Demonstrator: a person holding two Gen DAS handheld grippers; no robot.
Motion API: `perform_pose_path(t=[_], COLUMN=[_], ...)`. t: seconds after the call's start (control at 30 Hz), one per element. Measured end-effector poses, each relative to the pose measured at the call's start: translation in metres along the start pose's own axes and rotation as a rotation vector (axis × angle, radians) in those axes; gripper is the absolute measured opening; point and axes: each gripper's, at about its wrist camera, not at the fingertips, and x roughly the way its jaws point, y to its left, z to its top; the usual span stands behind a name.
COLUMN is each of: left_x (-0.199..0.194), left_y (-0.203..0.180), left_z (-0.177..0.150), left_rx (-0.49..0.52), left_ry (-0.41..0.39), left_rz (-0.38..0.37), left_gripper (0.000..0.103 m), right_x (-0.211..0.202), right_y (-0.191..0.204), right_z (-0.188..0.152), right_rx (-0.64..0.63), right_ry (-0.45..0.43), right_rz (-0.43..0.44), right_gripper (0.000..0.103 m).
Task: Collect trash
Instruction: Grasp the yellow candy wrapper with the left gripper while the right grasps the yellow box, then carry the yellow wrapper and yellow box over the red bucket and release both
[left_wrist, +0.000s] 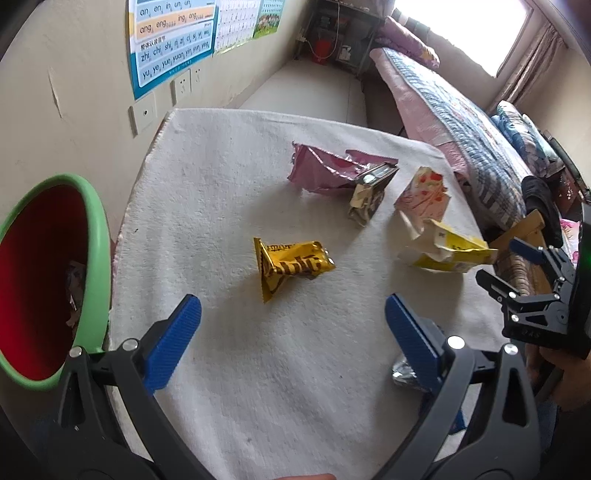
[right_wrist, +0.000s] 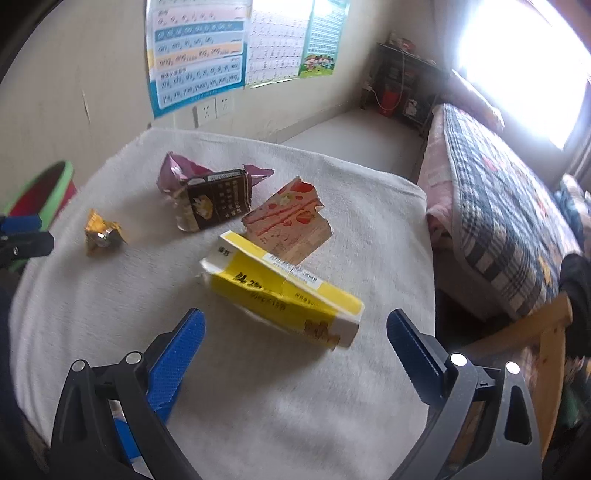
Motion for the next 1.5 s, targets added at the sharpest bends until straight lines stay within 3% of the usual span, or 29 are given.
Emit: perform_pose_path(t=[0.43, 0.53, 0.6, 0.63, 0.7, 0.93, 1.1, 1.5], left_x=[0.058, 0.064, 0.067, 0.068, 0.067, 0.051, 0.037, 0.003], left_y=[0.006, 0.007, 0.007, 0.008, 0.007, 0.009, 0.002, -0.013], left_z=[0.015, 0.017, 0.016, 0.014, 0.011, -0.001, -0.004, -0.010], left_rx=[0.024, 0.008, 0.004, 0.001, 0.001, -0.005, 0.009, 0.036], left_ry=[0.068, 0.078, 0.094, 0.104, 0.106, 0.102, 0.090, 0.047], left_rz=[0.024, 0.015, 0.008, 0.004, -0.004, -0.025, -0.025, -0.047], left_gripper=[0.086, 0.066, 0.044, 0.040, 0.034, 0.030, 0.030, 0.030], right_x=[0.034, 0.039, 0.042, 0.043, 0.043, 0.030, 0.015, -0.032], right_y=[0.012, 0.013, 0.014, 0.014, 0.014, 0.012, 0.008, -0.002], right_z=[0.008, 0.011, 0.012, 0.013, 0.015, 0.018, 0.016, 0.009], right_rx=[-0.200, -0.218, -0.219, -0.220, -0.222, -0.195, -0.129, 0.115], right_ry=[0.004, 0.005, 0.015, 0.024, 0.022, 0.003, -0.004, -0.063], right_rz=[-0.069, -0.064, -0.049, -0.047, -0.046, -0.046, 0.000, 0.156], right_gripper=[0.082, 0.069, 0.055, 0.055, 0.041, 0.029, 0.022, 0.020])
